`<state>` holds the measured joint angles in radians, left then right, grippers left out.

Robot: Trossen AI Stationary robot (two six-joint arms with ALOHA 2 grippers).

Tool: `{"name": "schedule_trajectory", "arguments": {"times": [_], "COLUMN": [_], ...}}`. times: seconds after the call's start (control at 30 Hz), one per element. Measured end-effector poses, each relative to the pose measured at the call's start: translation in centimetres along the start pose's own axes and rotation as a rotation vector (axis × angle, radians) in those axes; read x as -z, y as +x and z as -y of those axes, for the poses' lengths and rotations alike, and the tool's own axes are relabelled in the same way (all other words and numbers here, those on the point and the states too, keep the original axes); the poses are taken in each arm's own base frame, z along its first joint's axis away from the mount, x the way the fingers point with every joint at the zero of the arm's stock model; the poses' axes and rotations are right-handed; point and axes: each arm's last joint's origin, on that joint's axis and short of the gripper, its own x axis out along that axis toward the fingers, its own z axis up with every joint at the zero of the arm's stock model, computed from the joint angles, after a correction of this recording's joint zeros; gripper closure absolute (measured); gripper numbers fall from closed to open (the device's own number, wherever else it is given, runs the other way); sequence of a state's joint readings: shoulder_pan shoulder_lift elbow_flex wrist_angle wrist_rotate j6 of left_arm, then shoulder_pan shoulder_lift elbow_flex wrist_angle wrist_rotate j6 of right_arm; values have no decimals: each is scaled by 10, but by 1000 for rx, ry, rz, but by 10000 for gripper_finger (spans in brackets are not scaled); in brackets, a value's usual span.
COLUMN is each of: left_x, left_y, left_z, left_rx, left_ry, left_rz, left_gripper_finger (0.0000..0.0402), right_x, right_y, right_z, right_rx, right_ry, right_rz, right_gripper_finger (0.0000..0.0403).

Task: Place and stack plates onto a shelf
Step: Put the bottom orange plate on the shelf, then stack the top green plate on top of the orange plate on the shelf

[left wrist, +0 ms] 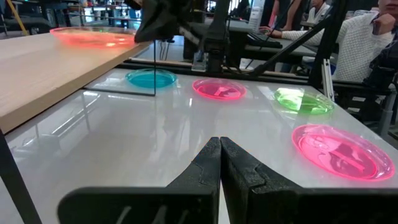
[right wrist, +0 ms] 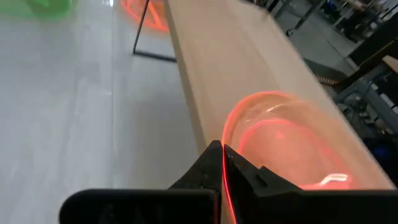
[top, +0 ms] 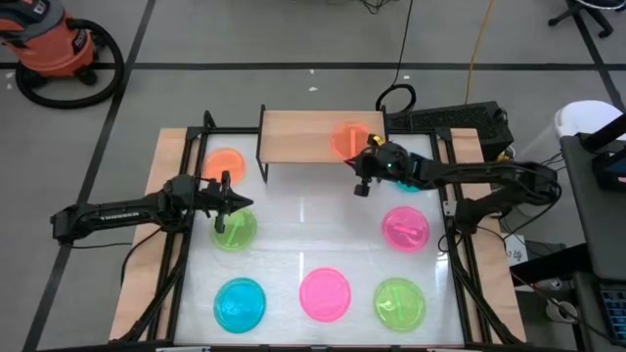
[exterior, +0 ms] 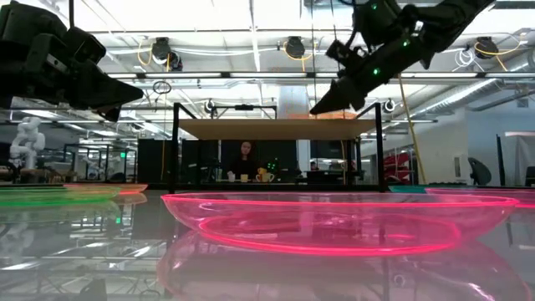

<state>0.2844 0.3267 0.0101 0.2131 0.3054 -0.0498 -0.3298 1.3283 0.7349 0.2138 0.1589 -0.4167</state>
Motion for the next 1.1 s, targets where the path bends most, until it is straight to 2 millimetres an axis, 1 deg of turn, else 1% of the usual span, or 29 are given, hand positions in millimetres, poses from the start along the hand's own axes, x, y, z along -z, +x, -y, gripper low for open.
{"name": "schedule_trajectory", "arguments": {"times": [0.17,0.27,0.6,0.77,0.9,0.97,1.1], "left_x": [0,0,0,0,0,0,0], "left_y": [0,0,0,0,0,0,0], "left_z": [0,0,0,0,0,0,0], "left_rx": [0,0,0,0,0,0,0], "left_ry": [0,0,0,0,0,0,0], "left_rz": [0,0,0,0,0,0,0], "left_gripper_finger": [394,394,394,394,394,394,394], "right_x": [6,5,-6,-18,-29,-35,-42], "right_y": [12,14,2,-13,-32,-43,-67], "right_z": [1,3,7,7,5,1,-12], "right_rx": [62,92,122,124,100,50,-131], "right_ry": [-4,-1,17,23,79,113,154], "right_rz": [-31,-18,51,124,188,229,304], "right_gripper_finger": [386,370,328,307,294,290,289]}}
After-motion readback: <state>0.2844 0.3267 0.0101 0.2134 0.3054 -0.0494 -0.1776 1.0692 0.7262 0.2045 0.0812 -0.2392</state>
